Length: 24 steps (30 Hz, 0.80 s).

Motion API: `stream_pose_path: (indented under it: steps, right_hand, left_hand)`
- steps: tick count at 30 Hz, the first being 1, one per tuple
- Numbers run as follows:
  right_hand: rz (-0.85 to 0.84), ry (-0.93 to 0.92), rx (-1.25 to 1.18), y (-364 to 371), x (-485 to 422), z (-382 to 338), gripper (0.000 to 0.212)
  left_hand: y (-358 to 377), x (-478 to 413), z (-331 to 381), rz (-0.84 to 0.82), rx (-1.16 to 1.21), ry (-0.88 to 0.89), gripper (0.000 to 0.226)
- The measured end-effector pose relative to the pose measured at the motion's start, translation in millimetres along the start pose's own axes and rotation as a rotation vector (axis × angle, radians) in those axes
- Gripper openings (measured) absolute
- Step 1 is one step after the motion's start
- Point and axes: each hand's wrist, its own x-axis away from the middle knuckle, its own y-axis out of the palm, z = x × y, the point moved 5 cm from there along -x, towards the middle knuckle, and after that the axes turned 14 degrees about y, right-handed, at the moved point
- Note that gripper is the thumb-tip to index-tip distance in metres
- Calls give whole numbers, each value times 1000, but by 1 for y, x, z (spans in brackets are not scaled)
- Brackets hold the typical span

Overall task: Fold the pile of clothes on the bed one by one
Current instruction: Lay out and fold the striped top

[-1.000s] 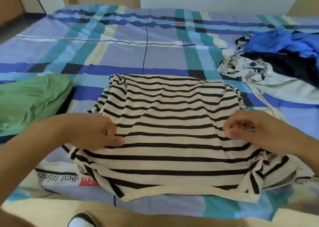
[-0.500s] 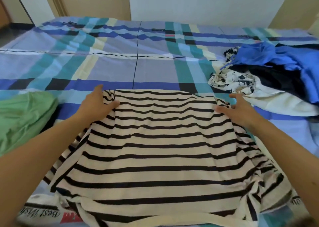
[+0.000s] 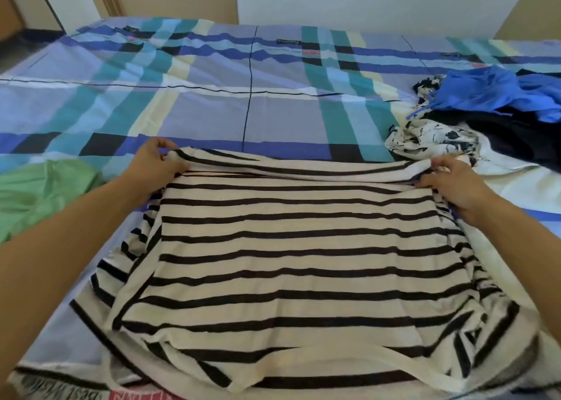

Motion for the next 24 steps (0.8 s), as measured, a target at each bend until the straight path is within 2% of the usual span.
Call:
stream_pose_path:
  steps: [2, 4, 7, 9, 12, 16, 18, 20, 22, 24]
  right_hand:
    - [-111, 38, -88, 2, -1, -1, 55]
    - [-210, 47, -101, 6, 4, -3, 57]
    - [-258, 26, -88, 11, 16, -5, 30]
    - [-262, 14, -143, 9, 25, -9, 23]
    - [-291, -43, -221, 3, 44, -19, 10]
    - [-325, -198, -245, -13, 68, -24, 11]
    - [-372, -274, -246, -24, 80, -20, 26]
    - [-429, -341, -256, -34, 90, -16, 37]
    - [-494, -409, -247, -47, 98, -11, 34]
    - [-565, -447, -213, -61, 106, -2, 36]
  left_hand:
    - [1, 0, -1, -21, 54, -73, 67]
    - [0, 1, 2, -26, 143, -131, 77]
    - [1, 3, 11, -87, 270, -121, 56]
    - [0, 8, 22, -113, 346, -79, 36]
    - [-11, 17, 42, -149, 463, 41, 21]
    - [-32, 43, 59, -162, 529, 186, 48]
    - [-44, 59, 62, -179, 505, 242, 48]
    - [-56, 71, 63, -195, 475, 284, 38]
    - [-68, 85, 64, -300, 419, 375, 29]
    - [-81, 100, 63, -442, 298, 438, 51]
